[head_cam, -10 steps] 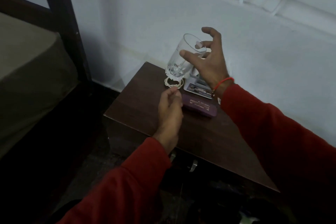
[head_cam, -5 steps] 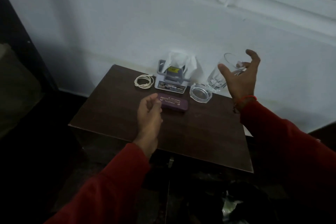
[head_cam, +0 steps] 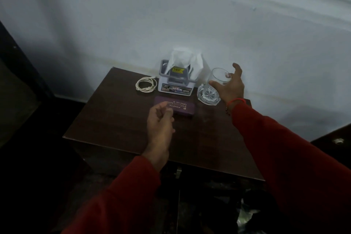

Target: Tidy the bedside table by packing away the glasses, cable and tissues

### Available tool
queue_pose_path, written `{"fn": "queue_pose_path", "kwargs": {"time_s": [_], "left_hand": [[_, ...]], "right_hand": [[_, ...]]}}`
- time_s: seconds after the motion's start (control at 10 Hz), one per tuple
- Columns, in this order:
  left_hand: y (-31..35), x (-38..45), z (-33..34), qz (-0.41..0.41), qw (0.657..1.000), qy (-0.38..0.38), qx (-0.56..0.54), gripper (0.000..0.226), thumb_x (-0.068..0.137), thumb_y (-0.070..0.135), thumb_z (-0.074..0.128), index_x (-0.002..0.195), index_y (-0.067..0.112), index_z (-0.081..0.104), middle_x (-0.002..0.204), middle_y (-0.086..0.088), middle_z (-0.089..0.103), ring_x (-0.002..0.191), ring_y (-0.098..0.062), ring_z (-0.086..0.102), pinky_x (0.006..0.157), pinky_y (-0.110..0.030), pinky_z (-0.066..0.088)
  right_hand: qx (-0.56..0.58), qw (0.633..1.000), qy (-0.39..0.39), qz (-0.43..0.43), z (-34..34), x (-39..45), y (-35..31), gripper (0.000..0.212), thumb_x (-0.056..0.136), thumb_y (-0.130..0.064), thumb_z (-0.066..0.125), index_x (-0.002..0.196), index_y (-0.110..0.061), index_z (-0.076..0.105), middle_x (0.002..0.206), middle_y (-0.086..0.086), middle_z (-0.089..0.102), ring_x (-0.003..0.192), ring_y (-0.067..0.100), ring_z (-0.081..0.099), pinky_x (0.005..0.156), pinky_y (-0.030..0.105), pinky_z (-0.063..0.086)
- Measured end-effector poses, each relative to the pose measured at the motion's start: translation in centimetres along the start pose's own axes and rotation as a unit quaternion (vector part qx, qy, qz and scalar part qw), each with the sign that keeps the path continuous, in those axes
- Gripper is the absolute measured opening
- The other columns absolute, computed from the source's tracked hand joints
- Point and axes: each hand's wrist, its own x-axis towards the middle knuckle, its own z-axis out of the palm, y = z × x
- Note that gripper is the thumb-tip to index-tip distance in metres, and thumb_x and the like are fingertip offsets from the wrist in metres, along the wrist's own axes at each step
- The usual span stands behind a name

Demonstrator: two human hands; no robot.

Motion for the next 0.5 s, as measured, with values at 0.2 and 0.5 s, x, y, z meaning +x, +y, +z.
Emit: {"fn": "queue_pose_path", "kwargs": {"time_s": [0.2,0.5], "left_hand": [[-0.1,0.1,-0.2,-0.001,1.000,-0.008,0.000,0.018,0.099,0.018,0.058,0.111,0.031,0.059,0.099,0.013,0.063,0.092,-0.012,0.062,0.085,-0.043,0.056],[0.2,-0.6,-0.8,0.040,0.998,-0.034,0.035,0.017,0.099,0.025,0.059,0.113,0.034,0.062,0.107,0.013,0.067,0.089,-0.008,0.067,0.072,-0.032,0.053]], "right_hand": [[-0.006,1.000,-0.012,-0.006,0.4,-0.1,-0.1,0.094,0.072,-0.021,0.088,0.148,-0.018,0.032,0.139,0.020,0.053,0.129,0.027,0.052,0.105,0.032,0.041],[-0.038,0.999,-0.022,-0.001,-1.7,-1.7,-0.2,0.094,0.079,-0.021,0.081,0.152,-0.018,0.022,0.152,0.020,0.033,0.141,0.034,0.036,0.117,0.046,0.032]]}}
